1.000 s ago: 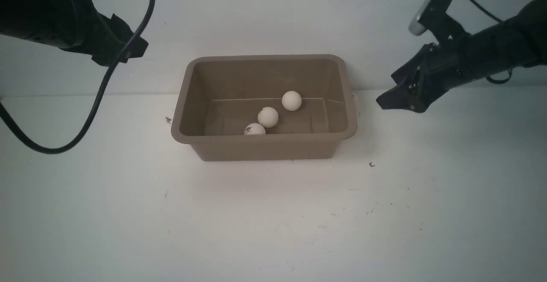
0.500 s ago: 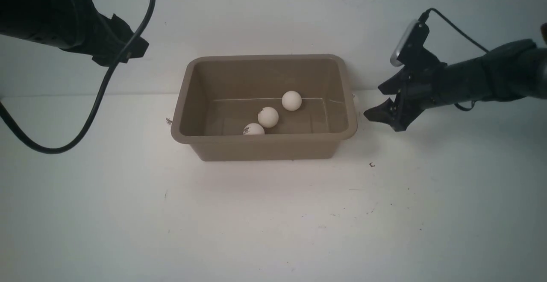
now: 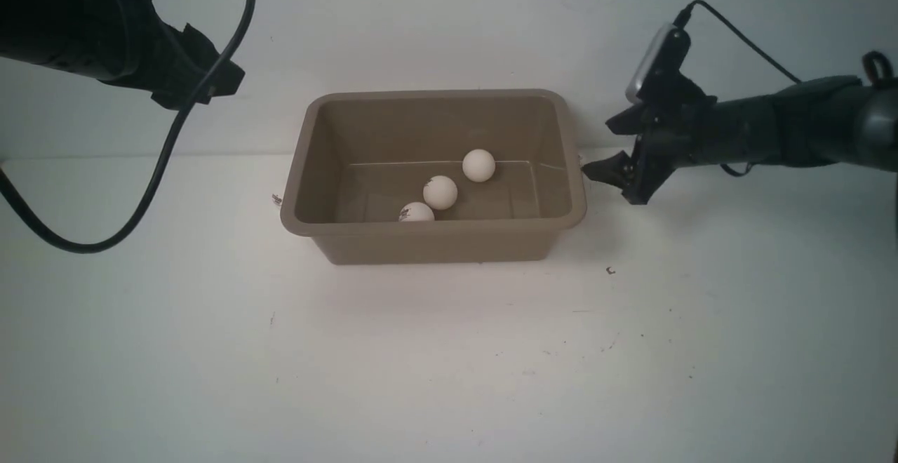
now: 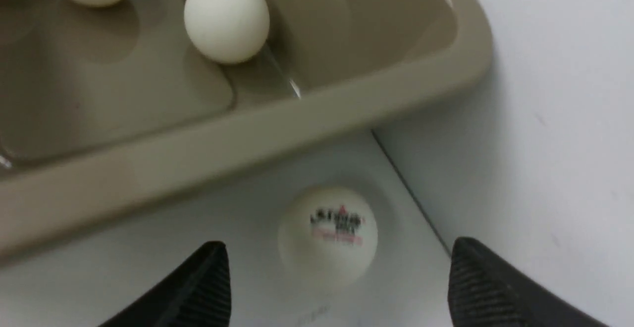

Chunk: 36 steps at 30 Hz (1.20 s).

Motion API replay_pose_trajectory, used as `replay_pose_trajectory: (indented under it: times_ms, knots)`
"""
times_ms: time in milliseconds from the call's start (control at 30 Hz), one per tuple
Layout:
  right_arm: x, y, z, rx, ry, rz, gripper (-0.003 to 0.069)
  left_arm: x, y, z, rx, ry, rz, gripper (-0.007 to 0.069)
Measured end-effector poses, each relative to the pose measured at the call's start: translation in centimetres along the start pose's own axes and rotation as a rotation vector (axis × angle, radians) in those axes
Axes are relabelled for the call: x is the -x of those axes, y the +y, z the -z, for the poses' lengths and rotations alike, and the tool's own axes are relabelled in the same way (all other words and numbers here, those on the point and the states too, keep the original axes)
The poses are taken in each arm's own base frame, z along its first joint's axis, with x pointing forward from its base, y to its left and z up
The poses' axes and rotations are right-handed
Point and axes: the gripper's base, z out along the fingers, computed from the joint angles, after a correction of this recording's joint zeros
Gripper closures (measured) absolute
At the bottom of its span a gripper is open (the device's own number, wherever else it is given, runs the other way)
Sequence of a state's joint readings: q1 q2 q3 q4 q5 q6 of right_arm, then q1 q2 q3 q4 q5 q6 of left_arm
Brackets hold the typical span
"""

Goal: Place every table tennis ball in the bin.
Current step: Use the right arm to clamp the table tennis ball closest to it

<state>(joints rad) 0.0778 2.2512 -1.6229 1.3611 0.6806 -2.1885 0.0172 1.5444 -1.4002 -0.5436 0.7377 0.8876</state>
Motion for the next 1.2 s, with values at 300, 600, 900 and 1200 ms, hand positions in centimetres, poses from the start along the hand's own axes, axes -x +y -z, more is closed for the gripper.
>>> replay_pose_trajectory:
  times_ms: [300, 600, 900, 1200]
  knots:
    - [0.1, 0.3, -1.6, -0.003, 0.013, 0.012, 0.0123, -0.1, -0.1, 0.0, -0.011, 0.009, 0.0, 0.0198]
    - [-2.0, 1.0, -3.1, 0.007, 0.048, -0.007, 0.0123, -0.1, -0.1, 0.0, -0.013, 0.007, 0.003, 0.0198]
    - [-2.2, 0.8, -3.7, -0.018, 0.016, -0.053, 0.0123, 0.0, -0.1, 0.0, -0.014, 0.005, 0.005, 0.0198]
    - [-2.2, 0.6, -3.8, -0.04, 0.016, -0.056, 0.0123, 0.0, -0.1, 0.0, -0.016, 0.003, 0.008, 0.0198]
